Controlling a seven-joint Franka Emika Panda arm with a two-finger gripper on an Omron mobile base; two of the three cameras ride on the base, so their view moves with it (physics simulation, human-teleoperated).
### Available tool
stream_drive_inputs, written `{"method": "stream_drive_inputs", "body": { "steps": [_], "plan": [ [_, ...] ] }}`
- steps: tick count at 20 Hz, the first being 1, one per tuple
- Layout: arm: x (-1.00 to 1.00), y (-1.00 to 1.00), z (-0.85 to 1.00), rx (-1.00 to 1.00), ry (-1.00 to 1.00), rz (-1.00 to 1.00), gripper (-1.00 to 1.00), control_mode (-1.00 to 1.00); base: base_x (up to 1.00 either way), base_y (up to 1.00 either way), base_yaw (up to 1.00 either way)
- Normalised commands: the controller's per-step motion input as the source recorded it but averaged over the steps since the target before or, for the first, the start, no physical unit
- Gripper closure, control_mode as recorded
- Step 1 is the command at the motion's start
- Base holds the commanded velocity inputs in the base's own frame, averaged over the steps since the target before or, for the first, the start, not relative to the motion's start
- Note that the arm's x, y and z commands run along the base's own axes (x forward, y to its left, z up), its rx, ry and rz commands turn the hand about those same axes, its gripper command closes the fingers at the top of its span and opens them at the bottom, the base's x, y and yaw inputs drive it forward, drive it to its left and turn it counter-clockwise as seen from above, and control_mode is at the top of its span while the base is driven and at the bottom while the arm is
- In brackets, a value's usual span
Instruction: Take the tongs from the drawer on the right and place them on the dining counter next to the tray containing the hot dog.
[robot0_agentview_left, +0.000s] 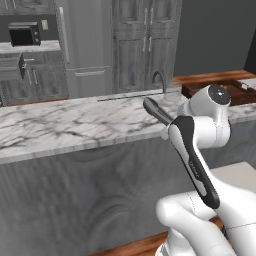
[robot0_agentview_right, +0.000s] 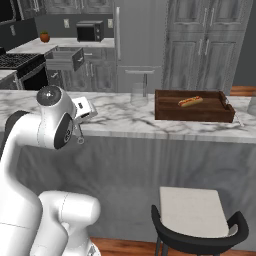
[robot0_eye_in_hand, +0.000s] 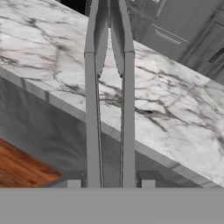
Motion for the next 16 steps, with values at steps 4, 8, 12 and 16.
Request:
{"method": "stream_drive_inputs", "body": {
  "steps": [4, 8, 12, 16],
  "plan": [
    [0.03, 0.00, 0.24, 0.00, -0.01, 0.00, 1.00, -1.00, 0.00, 0.00, 0.00],
    [0.00, 0.00, 0.45, -0.02, 0.00, -0.02, 1.00, -1.00, 0.00, 0.00, 0.00],
    [0.00, 0.00, 0.48, -0.04, 0.00, -0.03, 1.00, -1.00, 0.00, 0.00, 0.00],
    [0.03, 0.00, 0.34, -0.05, 0.00, -0.04, 1.00, -1.00, 0.00, 0.00, 0.00]
  ]
}}
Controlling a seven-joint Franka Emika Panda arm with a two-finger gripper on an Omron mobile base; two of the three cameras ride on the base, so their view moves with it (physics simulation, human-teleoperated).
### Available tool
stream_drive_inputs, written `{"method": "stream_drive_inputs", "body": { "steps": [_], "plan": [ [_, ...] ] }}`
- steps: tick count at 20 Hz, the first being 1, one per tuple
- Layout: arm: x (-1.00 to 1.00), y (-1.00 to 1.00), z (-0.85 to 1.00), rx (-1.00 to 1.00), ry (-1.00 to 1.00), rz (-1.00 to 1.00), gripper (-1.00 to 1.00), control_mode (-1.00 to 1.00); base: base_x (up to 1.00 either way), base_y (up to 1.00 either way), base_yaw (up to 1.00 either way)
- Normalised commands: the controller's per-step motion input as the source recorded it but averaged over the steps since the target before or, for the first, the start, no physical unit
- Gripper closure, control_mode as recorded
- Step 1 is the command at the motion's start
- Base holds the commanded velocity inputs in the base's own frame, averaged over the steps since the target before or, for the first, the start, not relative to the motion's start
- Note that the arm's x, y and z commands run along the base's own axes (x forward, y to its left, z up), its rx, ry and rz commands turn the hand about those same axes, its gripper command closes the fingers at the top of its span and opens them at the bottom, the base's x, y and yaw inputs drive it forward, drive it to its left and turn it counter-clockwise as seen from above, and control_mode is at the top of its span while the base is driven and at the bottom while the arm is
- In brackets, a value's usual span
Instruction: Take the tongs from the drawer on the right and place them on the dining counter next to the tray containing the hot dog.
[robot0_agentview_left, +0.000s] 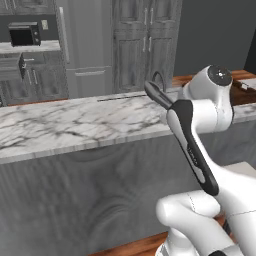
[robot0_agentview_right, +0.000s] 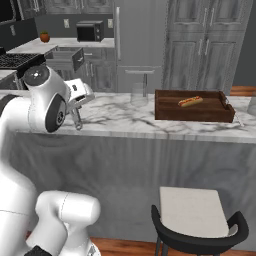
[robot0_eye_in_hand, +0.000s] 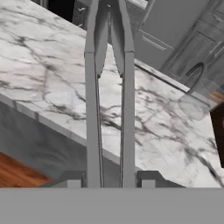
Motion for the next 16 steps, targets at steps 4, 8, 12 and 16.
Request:
{"method": "stream_drive_inputs", "body": {
  "steps": [4, 8, 12, 16],
  "plan": [
    [0.29, 0.00, 0.11, -0.02, 0.02, -0.02, 1.00, -1.00, 0.00, 0.00, 0.00],
    [0.62, -0.21, 0.00, 0.00, 0.08, -0.07, 1.00, -1.00, 0.00, 0.00, 0.00],
    [0.70, -0.34, 0.00, 0.00, 0.11, -0.14, 1.00, -1.00, 0.00, 0.00, 0.00],
    [0.47, -0.40, 0.00, 0.02, 0.10, -0.13, 1.00, -1.00, 0.00, 0.00, 0.00]
  ]
}}
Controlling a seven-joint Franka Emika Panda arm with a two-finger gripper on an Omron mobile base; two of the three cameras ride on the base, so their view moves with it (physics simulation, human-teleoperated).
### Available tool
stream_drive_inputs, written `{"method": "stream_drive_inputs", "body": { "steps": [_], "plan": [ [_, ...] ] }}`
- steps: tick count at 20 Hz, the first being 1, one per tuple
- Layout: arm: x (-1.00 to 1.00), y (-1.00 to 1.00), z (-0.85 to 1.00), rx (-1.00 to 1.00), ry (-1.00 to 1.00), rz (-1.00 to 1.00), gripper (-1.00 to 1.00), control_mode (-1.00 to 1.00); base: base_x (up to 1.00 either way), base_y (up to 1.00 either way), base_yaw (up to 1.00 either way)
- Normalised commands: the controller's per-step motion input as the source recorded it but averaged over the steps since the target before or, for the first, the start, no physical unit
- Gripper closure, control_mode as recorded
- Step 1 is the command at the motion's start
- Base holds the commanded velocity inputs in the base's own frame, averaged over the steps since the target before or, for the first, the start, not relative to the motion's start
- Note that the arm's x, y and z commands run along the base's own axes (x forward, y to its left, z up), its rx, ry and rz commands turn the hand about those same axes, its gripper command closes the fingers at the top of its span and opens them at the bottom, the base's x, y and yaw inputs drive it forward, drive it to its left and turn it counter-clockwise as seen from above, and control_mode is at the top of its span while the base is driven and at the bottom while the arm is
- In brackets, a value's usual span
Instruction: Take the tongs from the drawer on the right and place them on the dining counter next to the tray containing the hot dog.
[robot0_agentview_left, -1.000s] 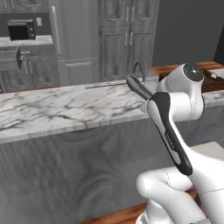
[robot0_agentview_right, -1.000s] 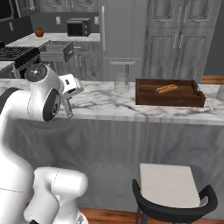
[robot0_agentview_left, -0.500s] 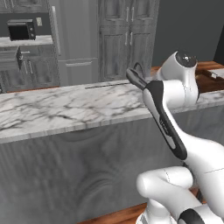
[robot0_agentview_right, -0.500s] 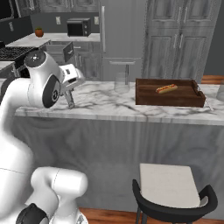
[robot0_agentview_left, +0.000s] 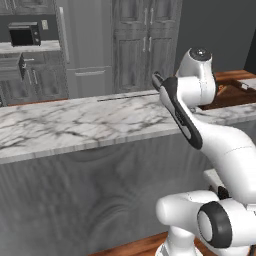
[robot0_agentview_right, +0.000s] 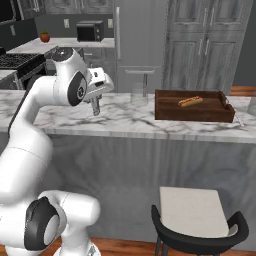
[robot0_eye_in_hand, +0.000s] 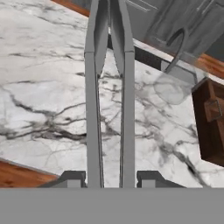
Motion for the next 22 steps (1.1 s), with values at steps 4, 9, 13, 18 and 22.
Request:
{"method": "stream_drive_inputs", "body": {
  "steps": [4, 9, 13, 18, 22],
  "plan": [
    [0.25, -0.39, 0.00, 0.08, 0.05, -0.10, 1.00, -1.00, 0.00, 0.00, 0.00],
    [0.13, -0.35, -0.03, 0.05, 0.02, -0.06, 1.00, -1.00, 0.00, 0.00, 0.00],
    [0.20, -0.28, -0.12, 0.05, 0.00, -0.04, 1.00, -1.00, 0.00, 0.00, 0.00],
    [0.37, -0.25, -0.07, 0.03, 0.05, -0.04, 1.00, -1.00, 0.00, 0.00, 0.00],
    [0.47, -0.22, -0.23, 0.00, 0.01, -0.02, 1.00, -1.00, 0.00, 0.00, 0.00]
  ]
}}
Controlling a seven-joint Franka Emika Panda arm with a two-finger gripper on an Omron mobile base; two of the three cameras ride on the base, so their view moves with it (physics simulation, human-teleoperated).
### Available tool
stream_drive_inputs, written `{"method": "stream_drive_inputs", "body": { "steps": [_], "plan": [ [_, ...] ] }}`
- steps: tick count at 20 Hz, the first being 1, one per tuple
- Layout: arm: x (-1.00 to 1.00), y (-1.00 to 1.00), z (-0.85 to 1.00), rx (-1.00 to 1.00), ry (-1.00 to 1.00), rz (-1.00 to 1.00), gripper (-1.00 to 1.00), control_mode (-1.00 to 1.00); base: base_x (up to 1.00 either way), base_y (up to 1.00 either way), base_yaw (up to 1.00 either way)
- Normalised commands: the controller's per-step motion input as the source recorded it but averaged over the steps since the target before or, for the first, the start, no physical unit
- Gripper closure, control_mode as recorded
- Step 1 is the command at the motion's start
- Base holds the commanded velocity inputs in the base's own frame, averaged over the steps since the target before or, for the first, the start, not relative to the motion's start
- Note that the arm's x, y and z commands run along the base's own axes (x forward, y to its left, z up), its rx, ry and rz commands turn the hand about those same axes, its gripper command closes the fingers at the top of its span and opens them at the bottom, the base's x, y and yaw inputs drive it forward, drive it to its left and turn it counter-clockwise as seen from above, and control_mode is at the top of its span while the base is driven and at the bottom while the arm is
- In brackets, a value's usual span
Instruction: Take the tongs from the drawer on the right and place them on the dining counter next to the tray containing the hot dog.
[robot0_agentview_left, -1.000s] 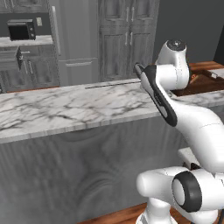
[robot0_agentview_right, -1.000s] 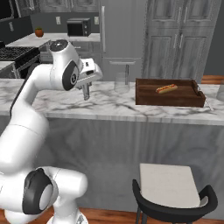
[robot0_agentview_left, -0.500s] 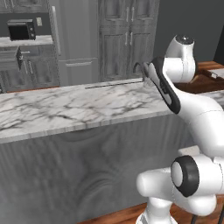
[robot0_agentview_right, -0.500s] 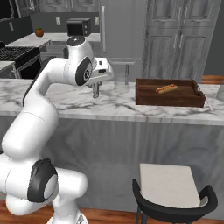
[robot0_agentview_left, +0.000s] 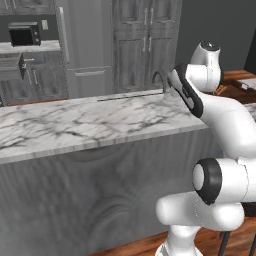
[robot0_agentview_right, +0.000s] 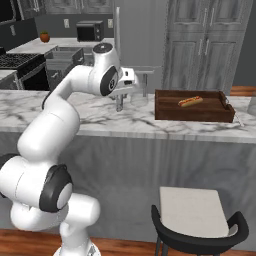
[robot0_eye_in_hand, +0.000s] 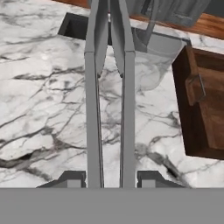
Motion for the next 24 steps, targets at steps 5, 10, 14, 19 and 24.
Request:
{"method": "stream_drive_inputs", "body": {
  "steps": [5, 10, 14, 19, 24],
  "plan": [
    [0.30, -0.08, -0.29, 0.00, 0.02, 0.00, 1.00, -1.00, 0.00, 0.00, 0.00],
    [0.12, 0.00, -0.38, -0.03, 0.00, -0.01, 1.00, -1.00, 0.00, 0.00, 0.00],
    [0.11, -0.05, -0.31, -0.01, 0.00, 0.00, 1.00, -1.00, 0.00, 0.00, 0.00],
    [0.03, -0.25, -0.17, 0.00, 0.00, 0.01, 1.00, -1.00, 0.00, 0.00, 0.00],
    [0.06, -0.28, -0.12, 0.00, 0.00, 0.04, 1.00, -1.00, 0.00, 0.00, 0.00]
  ]
}}
